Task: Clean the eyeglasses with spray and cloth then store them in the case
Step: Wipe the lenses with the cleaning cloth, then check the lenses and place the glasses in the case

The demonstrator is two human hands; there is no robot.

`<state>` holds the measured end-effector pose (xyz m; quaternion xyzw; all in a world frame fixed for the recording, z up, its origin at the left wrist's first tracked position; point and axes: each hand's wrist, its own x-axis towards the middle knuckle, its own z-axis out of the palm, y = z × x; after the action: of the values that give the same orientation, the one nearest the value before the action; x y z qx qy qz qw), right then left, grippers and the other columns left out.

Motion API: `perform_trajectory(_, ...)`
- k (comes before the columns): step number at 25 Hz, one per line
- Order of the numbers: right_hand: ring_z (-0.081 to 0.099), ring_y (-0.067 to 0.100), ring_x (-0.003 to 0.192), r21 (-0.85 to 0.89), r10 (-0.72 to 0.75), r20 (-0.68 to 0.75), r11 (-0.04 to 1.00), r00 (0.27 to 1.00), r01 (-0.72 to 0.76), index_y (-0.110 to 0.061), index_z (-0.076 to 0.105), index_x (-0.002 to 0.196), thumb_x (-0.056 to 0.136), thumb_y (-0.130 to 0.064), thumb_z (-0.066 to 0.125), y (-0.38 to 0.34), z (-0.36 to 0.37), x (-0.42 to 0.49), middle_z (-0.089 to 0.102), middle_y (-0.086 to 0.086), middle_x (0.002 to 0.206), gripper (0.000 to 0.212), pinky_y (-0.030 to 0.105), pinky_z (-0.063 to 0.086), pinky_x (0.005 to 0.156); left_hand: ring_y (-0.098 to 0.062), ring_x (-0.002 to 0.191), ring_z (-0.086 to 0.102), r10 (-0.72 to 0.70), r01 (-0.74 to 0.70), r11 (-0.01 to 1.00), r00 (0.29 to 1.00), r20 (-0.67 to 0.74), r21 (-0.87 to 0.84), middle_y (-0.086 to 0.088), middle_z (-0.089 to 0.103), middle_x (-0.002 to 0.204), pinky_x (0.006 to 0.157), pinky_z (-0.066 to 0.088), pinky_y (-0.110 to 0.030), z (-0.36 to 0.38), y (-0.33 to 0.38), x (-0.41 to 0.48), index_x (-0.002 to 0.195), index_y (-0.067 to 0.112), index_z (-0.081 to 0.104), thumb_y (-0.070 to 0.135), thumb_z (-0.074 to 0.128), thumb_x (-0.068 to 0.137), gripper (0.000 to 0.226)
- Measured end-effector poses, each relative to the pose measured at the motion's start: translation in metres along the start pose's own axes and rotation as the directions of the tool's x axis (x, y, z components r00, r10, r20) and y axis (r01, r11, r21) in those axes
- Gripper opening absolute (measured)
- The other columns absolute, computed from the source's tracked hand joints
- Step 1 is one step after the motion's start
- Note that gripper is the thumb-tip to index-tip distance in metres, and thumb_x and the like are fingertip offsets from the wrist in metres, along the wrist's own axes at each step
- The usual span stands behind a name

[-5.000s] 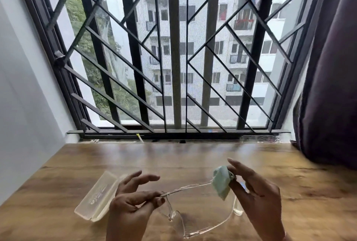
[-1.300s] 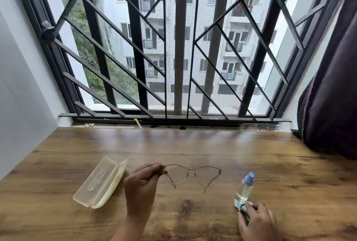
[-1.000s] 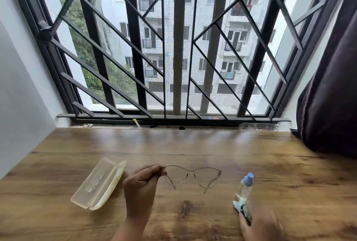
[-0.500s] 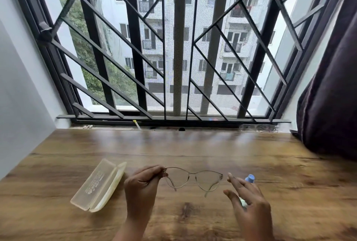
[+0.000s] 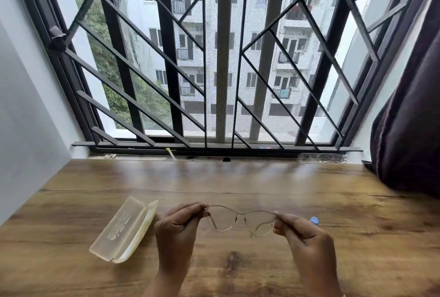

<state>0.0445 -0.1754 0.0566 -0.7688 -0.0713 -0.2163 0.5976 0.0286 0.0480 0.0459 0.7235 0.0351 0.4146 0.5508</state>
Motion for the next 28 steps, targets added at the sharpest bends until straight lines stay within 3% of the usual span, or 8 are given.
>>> perform_trajectory(5, 0.070, 0.009, 0.063, 0.030, 0.022, 0.005, 0.999, 1.000, -0.022, -0.046, 0.073, 0.073, 0.071, 0.013, 0.070, -0.003, 0.004, 0.007, 0.075, -0.010, 0.073, 0.060, 0.014, 0.055, 0.066, -0.008, 0.073, 0.069, 0.018, -0.018, 1.000, 1.000, -0.010, 0.024, 0.010, 0.073, 0.075, 0.070, 0.056, -0.028, 0.001, 0.001, 0.004, 0.079, 0.027, 0.073, -0.007, 0.079, 0.059, 0.040)
perform_trajectory(8, 0.071, 0.012, 0.064, 0.019, 0.022, 0.024, 1.000, 0.999, -0.023, -0.049, 0.072, 0.076, 0.071, 0.007, 0.072, -0.005, 0.005, 0.009, 0.075, -0.011, 0.075, 0.056, 0.020, 0.056, 0.069, -0.005, 0.074, 0.069, 0.014, -0.013, 0.999, 1.000, -0.014, 0.043, 0.019, 0.072, 0.081, 0.071, 0.055, -0.025, 0.000, 0.003, 0.005, 0.079, 0.032, 0.072, -0.009, 0.078, 0.060, 0.045)
perform_trajectory(12, 0.071, 0.012, 0.063, 0.020, 0.030, 0.029, 0.999, 0.999, -0.031, -0.040, 0.073, 0.072, 0.071, 0.008, 0.072, -0.005, 0.007, 0.008, 0.075, -0.010, 0.073, 0.048, 0.028, 0.057, 0.071, -0.002, 0.074, 0.068, 0.025, -0.023, 0.998, 0.999, -0.025, 0.061, 0.023, 0.071, 0.084, 0.071, 0.054, -0.020, -0.001, 0.005, 0.006, 0.080, 0.036, 0.071, -0.009, 0.078, 0.060, 0.049)
perform_trajectory(18, 0.070, 0.009, 0.062, 0.044, 0.025, 0.022, 0.999, 0.999, -0.026, -0.036, 0.072, 0.076, 0.071, 0.010, 0.071, -0.006, 0.006, 0.008, 0.074, -0.011, 0.074, 0.047, 0.012, 0.054, 0.063, -0.006, 0.074, 0.069, 0.024, -0.023, 0.998, 0.999, -0.026, 0.057, 0.019, 0.072, 0.084, 0.071, 0.056, -0.028, -0.001, 0.003, 0.006, 0.080, 0.033, 0.072, -0.007, 0.079, 0.060, 0.046)
perform_trajectory(25, 0.070, 0.006, 0.067, 0.052, 0.031, 0.018, 0.998, 0.999, -0.032, -0.027, 0.074, 0.078, 0.068, 0.014, 0.072, -0.007, 0.004, 0.008, 0.075, -0.010, 0.076, 0.042, 0.011, 0.053, 0.066, -0.003, 0.075, 0.069, 0.005, -0.004, 0.999, 1.000, -0.013, 0.040, 0.020, 0.072, 0.083, 0.072, 0.055, -0.021, 0.000, 0.007, 0.003, 0.079, 0.038, 0.071, -0.008, 0.078, 0.060, 0.051)
perform_trajectory(28, 0.071, 0.010, 0.070, 0.070, 0.063, -0.003, 0.996, 0.998, -0.063, -0.025, 0.075, 0.074, 0.065, 0.015, 0.073, -0.007, 0.003, 0.008, 0.076, -0.003, 0.074, 0.041, 0.018, 0.055, 0.072, -0.002, 0.078, 0.068, 0.006, -0.006, 1.000, 1.000, 0.004, 0.029, 0.022, 0.072, 0.085, 0.073, 0.052, -0.014, 0.001, 0.011, 0.001, 0.082, 0.036, 0.072, -0.011, 0.078, 0.059, 0.053)
